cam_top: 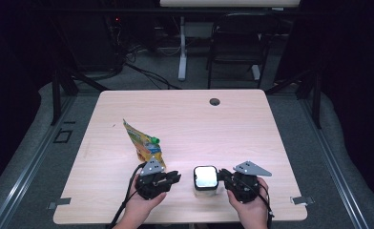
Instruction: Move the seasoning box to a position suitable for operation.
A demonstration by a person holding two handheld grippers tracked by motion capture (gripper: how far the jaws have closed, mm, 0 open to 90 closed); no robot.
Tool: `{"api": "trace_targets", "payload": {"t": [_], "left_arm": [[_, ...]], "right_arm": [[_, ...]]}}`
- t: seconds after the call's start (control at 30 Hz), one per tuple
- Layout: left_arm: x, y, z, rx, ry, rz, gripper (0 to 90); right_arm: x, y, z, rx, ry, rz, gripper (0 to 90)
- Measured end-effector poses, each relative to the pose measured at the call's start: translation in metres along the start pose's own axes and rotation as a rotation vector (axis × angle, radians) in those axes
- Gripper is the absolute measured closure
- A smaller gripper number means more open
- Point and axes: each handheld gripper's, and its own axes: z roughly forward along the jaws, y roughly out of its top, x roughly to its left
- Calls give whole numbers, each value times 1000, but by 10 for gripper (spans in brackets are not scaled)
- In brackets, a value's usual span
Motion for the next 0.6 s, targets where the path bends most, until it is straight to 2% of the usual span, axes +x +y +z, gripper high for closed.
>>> {"api": "trace_targets", "payload": {"t": [0.1, 0.3, 0.47, 0.6], "left_arm": [[-3, 1, 3, 4, -12, 4, 831], [-10, 1, 11, 23, -39, 28, 900], [-14, 0, 14, 33, -60, 38, 900], [-18, -1, 17, 48, -77, 51, 900]], "right_arm": [[-1, -1, 0, 1, 1, 2, 842], [-3, -3, 0, -20, 19, 46, 844], [-6, -4, 0, -22, 36, 72, 844], [-6, -4, 0, -24, 36, 73, 844]]}}
